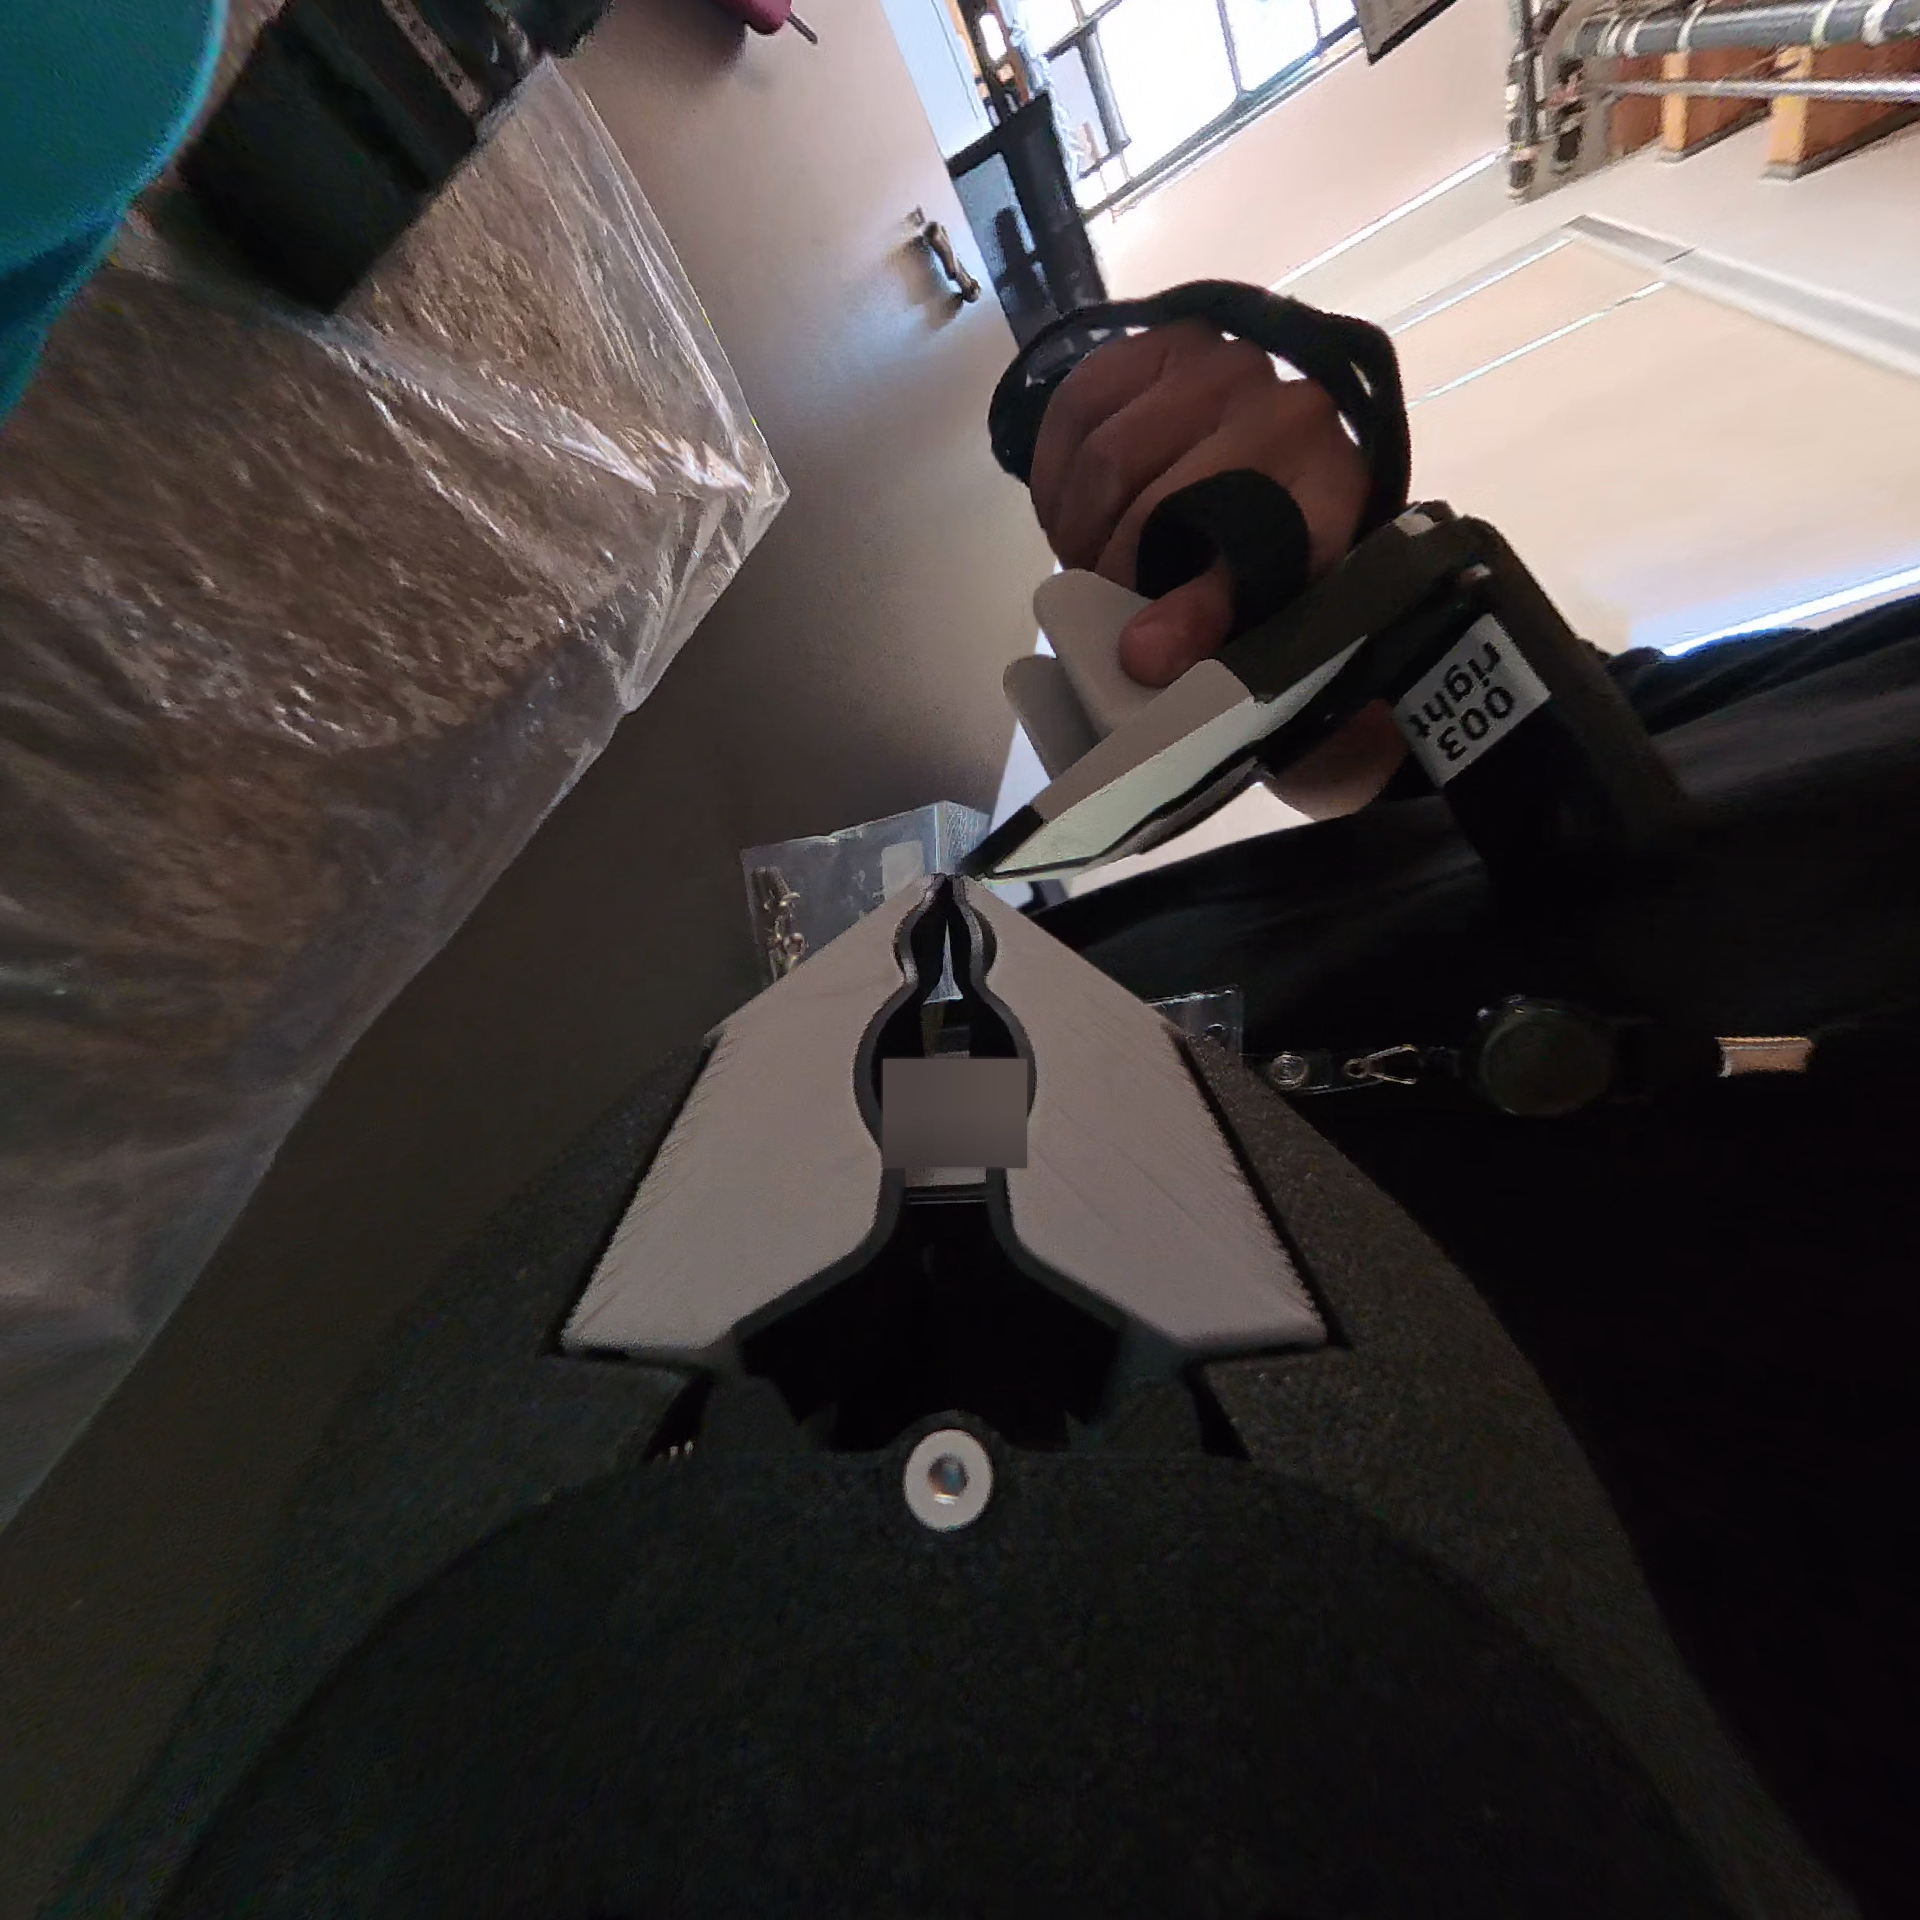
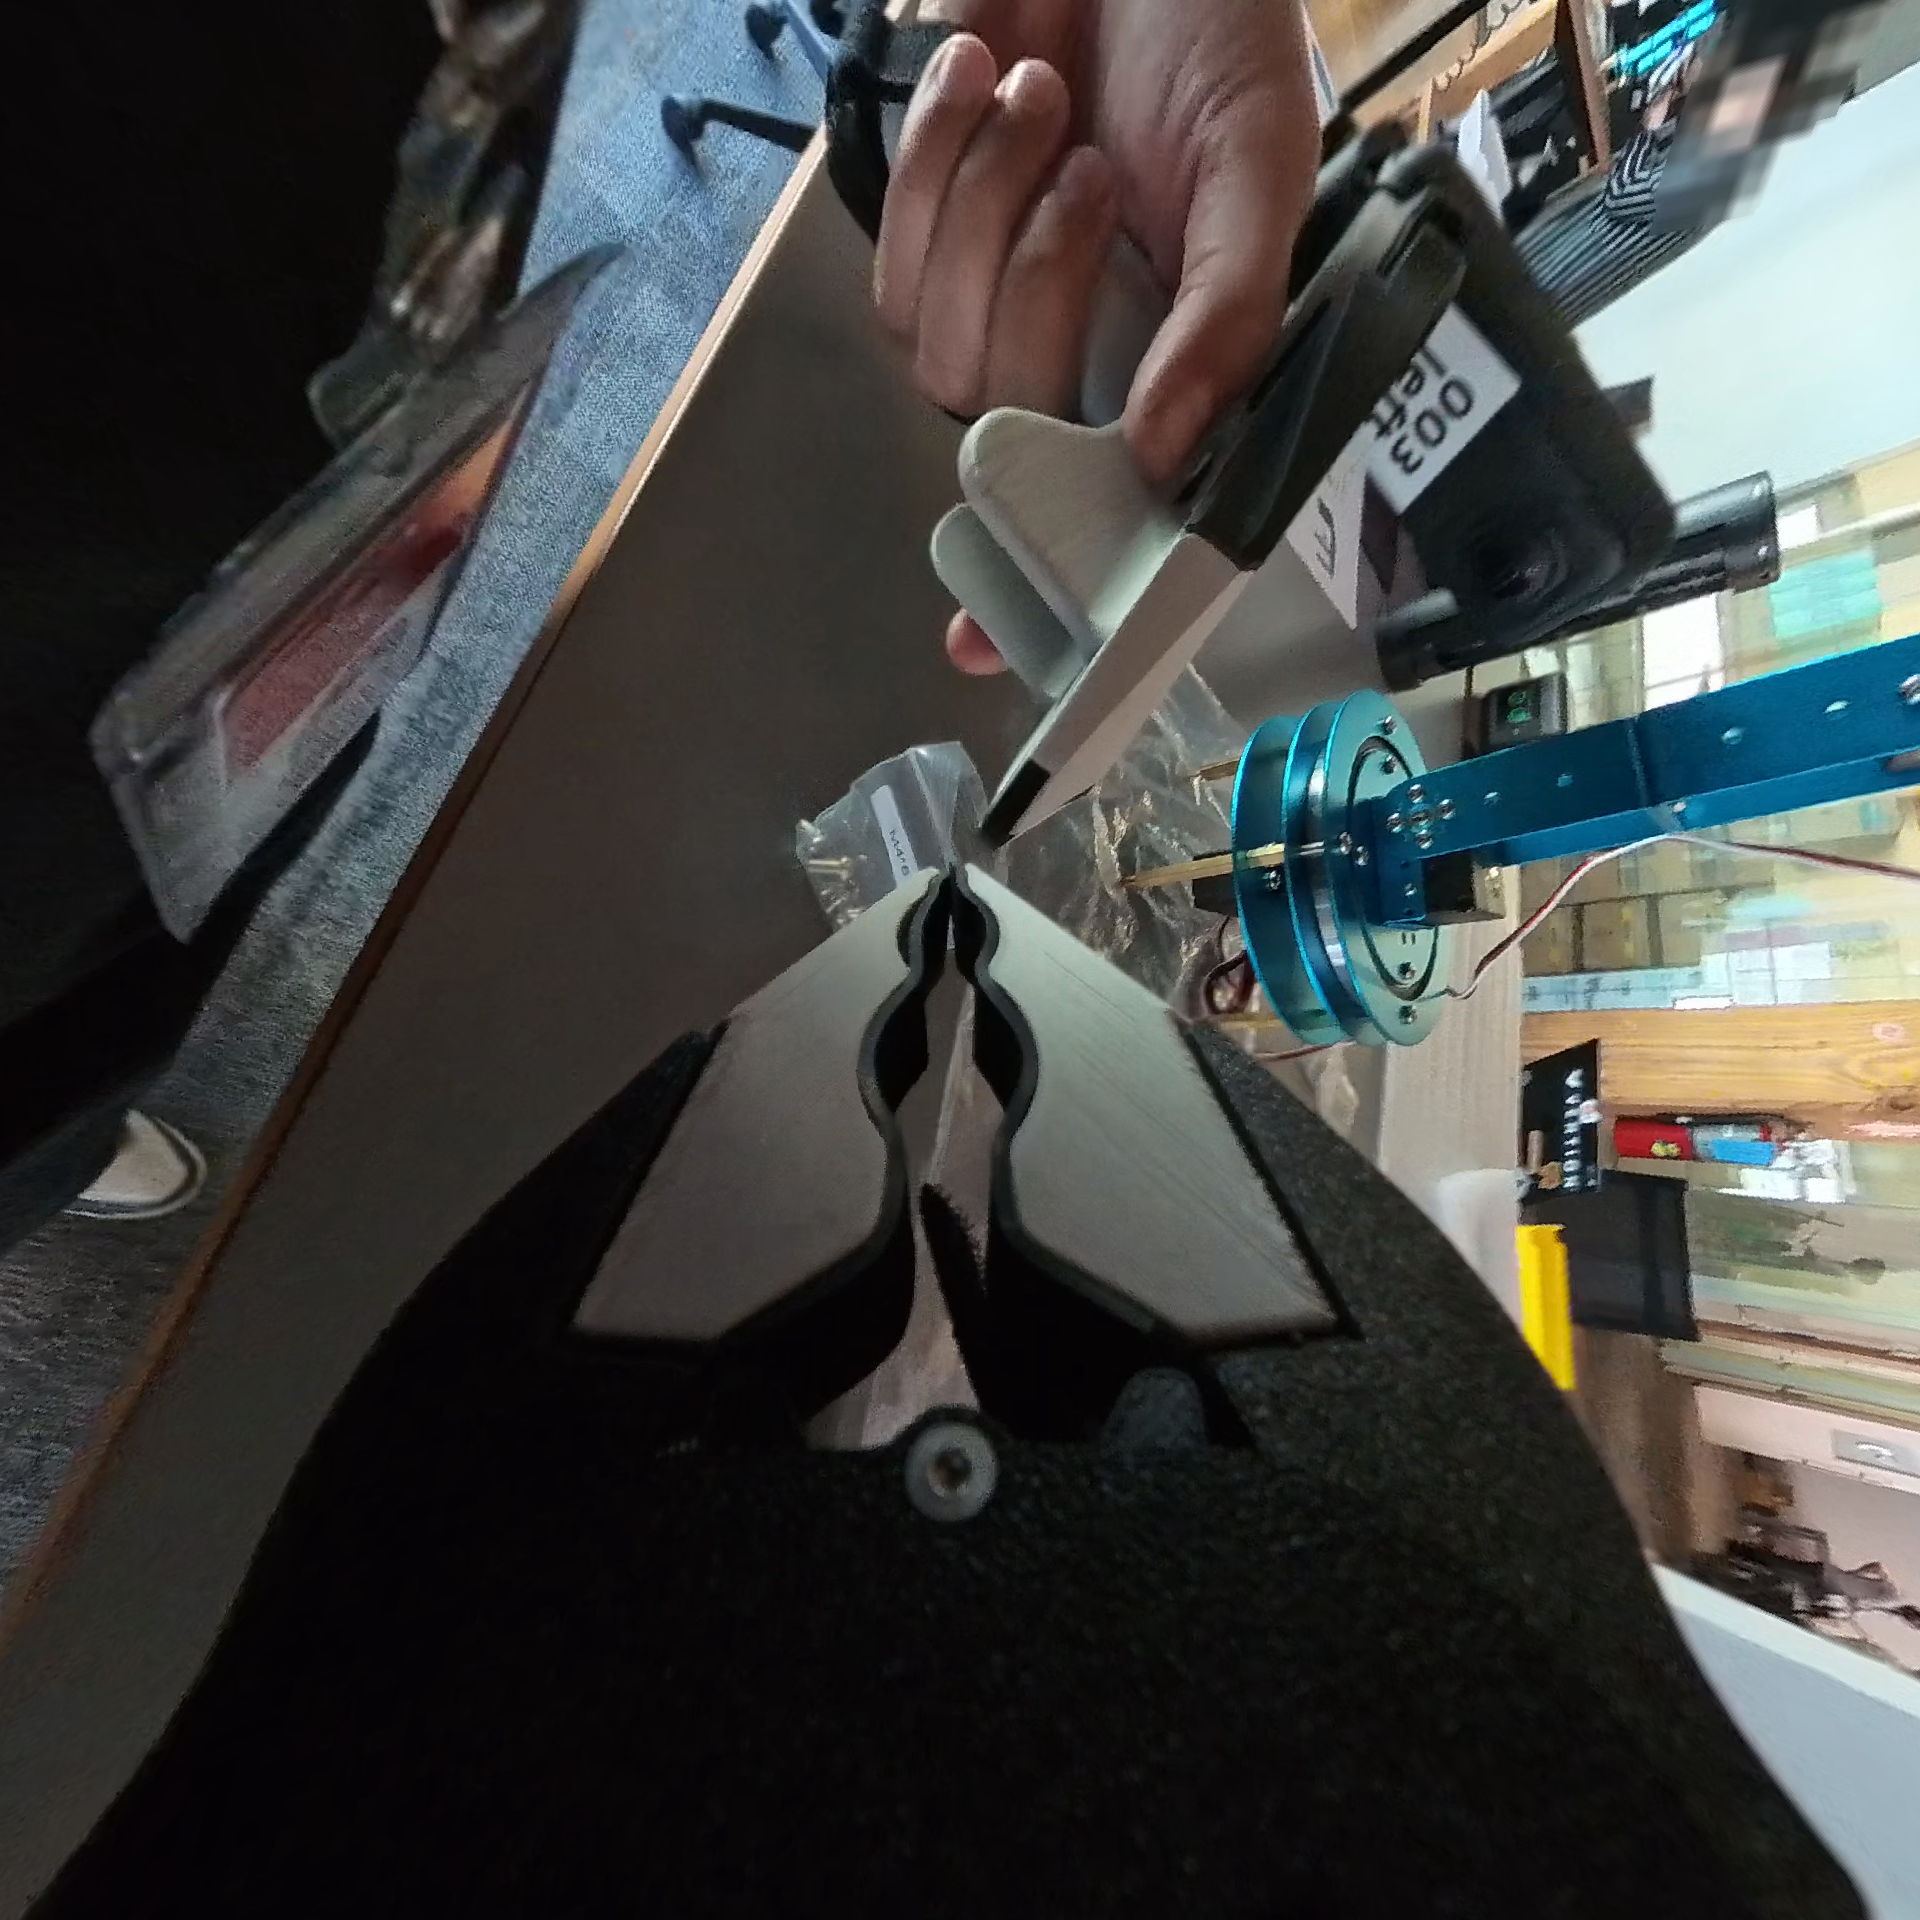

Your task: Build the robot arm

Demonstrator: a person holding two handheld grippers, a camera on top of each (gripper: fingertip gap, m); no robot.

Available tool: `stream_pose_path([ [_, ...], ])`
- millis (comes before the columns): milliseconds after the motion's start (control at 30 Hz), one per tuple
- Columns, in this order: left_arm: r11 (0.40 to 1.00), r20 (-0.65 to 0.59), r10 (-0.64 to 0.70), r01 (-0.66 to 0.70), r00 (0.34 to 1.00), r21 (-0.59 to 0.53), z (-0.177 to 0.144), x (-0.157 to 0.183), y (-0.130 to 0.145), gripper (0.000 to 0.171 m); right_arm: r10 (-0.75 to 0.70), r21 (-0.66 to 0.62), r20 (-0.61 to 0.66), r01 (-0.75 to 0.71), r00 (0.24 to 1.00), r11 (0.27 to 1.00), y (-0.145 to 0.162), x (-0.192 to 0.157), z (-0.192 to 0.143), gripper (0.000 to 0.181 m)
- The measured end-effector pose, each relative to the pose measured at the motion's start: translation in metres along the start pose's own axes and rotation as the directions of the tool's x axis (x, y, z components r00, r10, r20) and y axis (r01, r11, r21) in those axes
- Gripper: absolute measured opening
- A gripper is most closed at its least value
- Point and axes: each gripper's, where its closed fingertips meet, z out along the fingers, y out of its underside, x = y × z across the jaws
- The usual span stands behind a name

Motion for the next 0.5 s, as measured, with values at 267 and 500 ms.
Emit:
stream_pose_path([
  [267, 0.995, 0.057, 0.031, -0.036, 0.998, 0.098, 0.003, 0.011, -0.010, 0.000, 0.595, 0.036, 0.097, -0.600, 0.798, 0.799, 0.006, 0.010, -0.007, 0.008],
  [500, 0.961, 0.044, -0.029, 0.015, 0.999, 0.277, -0.004, 0.015, -0.022, 0.000, 0.886, 0.046, 0.419, -0.970, -0.198, -0.239, 0.000, 0.023, -0.021, 0.030],
])
